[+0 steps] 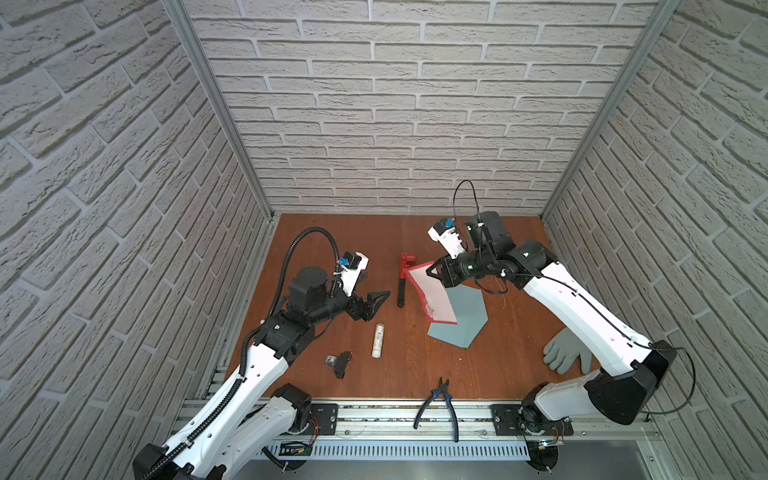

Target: Place the letter into the envelope and seal it

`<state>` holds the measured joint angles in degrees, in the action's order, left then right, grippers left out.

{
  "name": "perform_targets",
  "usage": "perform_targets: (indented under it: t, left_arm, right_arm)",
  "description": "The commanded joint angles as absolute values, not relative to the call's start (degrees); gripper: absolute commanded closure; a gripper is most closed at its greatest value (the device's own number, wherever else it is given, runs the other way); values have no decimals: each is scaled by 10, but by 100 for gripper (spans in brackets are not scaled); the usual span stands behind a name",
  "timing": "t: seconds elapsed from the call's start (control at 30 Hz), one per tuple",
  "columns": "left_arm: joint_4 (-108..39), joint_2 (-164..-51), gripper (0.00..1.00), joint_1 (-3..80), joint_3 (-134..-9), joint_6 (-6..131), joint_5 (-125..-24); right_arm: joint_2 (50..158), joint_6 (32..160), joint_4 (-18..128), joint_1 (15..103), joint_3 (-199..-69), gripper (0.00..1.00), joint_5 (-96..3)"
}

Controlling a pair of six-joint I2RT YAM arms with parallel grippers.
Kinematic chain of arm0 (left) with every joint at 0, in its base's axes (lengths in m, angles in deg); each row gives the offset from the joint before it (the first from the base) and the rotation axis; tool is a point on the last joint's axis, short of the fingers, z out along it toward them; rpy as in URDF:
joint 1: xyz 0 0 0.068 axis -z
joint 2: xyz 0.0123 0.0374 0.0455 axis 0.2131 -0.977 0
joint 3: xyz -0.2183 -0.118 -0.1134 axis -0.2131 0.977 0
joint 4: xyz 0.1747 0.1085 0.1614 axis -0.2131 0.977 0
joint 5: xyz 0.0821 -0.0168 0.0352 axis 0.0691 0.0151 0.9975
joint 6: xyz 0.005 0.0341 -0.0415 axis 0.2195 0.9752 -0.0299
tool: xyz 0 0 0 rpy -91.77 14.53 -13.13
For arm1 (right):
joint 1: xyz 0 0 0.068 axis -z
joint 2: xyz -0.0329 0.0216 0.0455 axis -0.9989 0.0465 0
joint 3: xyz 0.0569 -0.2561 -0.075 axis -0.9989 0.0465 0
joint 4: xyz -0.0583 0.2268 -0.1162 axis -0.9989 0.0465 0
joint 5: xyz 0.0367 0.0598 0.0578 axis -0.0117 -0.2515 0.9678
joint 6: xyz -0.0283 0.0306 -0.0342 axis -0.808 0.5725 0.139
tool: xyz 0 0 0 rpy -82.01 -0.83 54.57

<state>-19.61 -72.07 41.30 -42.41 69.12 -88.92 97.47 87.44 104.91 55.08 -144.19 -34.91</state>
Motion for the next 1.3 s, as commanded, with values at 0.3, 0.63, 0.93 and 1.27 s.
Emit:
perform_targets:
  t: [0.3,0.63,0.93,1.27]
  left_arm:
    - [-240,-686,13,474,-392,758,-976]
    - [-234,-738,15,507,-415,786,-983]
    - [-226,-743,16,511,-415,793,-989]
    - [-213,-754,28,544,-421,787,-1008]
  right_arm:
    - [904,828,1026,457,-1369,94,-373]
    - [885,819,1043,424,-1374,94,-352]
    - [863,824,1054,406,-1361,94,-343]
    - [873,821,1046,396,-1368,94,-329]
